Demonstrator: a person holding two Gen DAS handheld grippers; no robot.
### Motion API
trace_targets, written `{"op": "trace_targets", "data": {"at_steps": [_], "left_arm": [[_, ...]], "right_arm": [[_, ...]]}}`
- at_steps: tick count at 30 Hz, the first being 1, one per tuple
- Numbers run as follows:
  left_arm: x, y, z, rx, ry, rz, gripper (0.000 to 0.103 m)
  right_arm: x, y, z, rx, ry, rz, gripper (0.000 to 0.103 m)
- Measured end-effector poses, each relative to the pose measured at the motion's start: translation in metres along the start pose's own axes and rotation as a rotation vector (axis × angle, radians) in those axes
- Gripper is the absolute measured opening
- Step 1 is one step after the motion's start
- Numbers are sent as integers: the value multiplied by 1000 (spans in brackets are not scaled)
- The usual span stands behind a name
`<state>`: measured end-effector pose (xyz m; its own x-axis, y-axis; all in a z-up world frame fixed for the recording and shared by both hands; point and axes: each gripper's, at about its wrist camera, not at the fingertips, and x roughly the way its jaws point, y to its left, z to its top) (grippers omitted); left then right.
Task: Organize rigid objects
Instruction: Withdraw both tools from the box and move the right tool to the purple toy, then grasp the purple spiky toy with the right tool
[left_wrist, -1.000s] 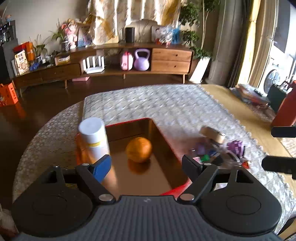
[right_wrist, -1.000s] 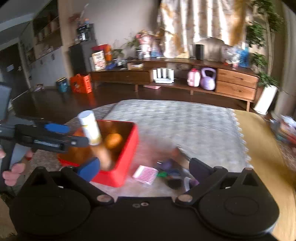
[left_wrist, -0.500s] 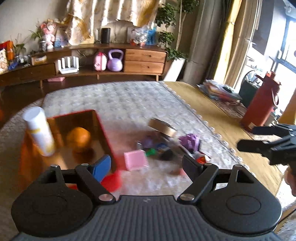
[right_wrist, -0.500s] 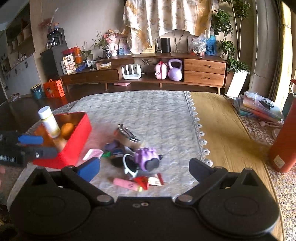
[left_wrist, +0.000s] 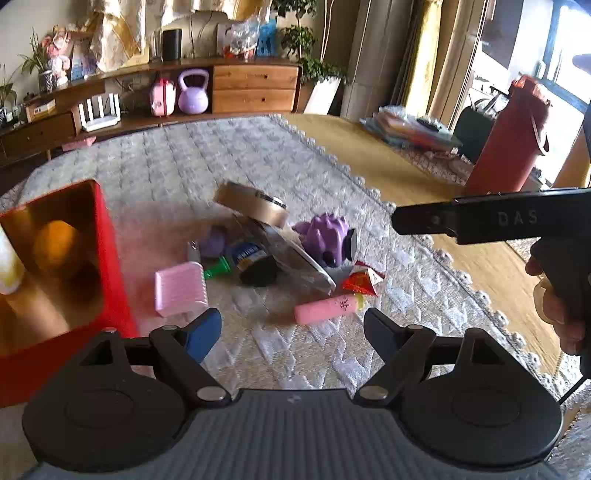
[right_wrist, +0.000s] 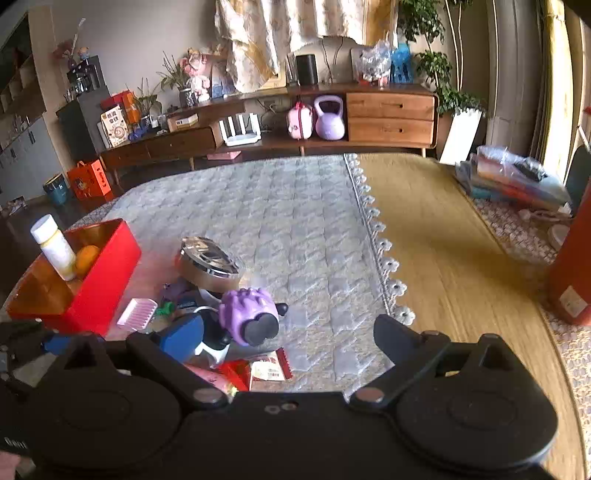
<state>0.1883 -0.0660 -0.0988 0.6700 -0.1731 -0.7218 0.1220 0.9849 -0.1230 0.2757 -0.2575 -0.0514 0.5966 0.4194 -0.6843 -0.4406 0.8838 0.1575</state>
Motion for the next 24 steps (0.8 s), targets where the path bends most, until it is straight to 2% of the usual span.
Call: {"op": "trace_targets", "data": {"at_steps": [9,16,24], "left_arm": [[36,-17,-4,1,53,-2,84],[53,-26,-2,-9,56,4,84],[63,-35,3,-39,32,48,84]], "right_arm": [[26,-2,0,22,36,27,93],[40,3,4,11,53,45,92],[56,7,9,6,63,55,89]]}}
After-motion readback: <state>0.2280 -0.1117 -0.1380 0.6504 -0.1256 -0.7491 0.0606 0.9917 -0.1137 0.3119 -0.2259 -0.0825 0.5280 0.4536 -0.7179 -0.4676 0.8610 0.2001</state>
